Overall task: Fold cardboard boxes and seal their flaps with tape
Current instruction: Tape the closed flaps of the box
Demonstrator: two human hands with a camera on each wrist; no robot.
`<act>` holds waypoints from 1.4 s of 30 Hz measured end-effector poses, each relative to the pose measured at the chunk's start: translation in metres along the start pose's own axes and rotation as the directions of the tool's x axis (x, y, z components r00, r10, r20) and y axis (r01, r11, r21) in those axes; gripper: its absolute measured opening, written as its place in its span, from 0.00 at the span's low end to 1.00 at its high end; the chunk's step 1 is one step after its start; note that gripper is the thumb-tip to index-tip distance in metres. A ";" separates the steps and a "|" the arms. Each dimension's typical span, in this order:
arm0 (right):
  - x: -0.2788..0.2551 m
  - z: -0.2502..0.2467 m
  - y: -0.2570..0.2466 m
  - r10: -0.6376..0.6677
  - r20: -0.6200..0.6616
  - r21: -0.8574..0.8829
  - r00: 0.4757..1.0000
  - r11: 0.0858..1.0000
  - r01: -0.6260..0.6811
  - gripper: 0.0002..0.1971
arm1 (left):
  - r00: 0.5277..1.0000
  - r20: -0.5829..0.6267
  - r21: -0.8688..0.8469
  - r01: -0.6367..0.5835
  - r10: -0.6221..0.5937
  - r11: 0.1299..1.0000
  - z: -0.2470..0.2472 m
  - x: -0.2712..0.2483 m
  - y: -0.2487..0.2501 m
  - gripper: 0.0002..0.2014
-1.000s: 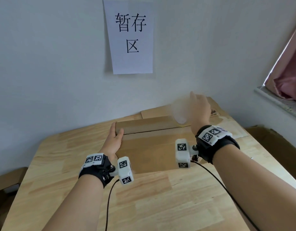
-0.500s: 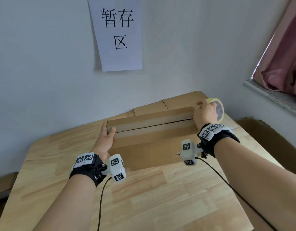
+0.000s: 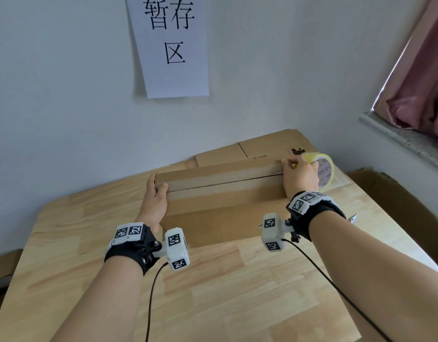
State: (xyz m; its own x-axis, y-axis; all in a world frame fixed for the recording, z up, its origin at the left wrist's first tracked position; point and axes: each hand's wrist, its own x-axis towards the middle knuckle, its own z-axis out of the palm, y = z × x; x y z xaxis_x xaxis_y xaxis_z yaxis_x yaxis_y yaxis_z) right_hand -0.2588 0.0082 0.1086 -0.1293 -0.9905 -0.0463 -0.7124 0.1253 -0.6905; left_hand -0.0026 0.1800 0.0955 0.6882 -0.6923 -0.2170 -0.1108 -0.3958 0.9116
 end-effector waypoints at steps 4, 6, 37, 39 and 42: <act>0.001 0.002 0.000 -0.006 -0.020 -0.005 1.000 1.000 0.006 0.20 | 1.000 0.008 0.023 -0.009 0.009 1.000 0.001 0.000 0.002 0.28; 0.002 0.002 -0.002 -0.020 -0.031 -0.015 0.999 1.000 0.020 0.20 | 0.999 0.015 0.026 -0.036 0.036 0.999 0.000 0.003 0.001 0.29; -0.084 0.036 -0.158 -0.696 0.395 0.427 0.599 0.717 0.551 0.14 | 0.985 -0.023 -0.017 -0.172 0.172 0.985 -0.006 0.024 -0.024 0.20; -0.088 0.046 -0.156 -0.691 0.454 0.408 0.563 0.723 0.558 0.11 | 0.985 -0.015 -0.022 -0.171 0.170 0.985 -0.006 0.026 -0.025 0.21; -0.088 0.055 -0.146 -0.671 0.513 0.398 0.536 0.739 0.544 0.09 | 0.988 0.004 -0.031 -0.154 0.154 0.988 -0.006 0.025 -0.024 0.20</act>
State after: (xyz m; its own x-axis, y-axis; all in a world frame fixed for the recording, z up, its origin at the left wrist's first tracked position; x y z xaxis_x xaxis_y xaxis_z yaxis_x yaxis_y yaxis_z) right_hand -0.1052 0.0739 0.1741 0.7622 -0.6437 0.0681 -0.3223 -0.4687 -0.8225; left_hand 0.0216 0.1759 0.0699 0.6599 -0.7475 -0.0758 -0.1925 -0.2657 0.9447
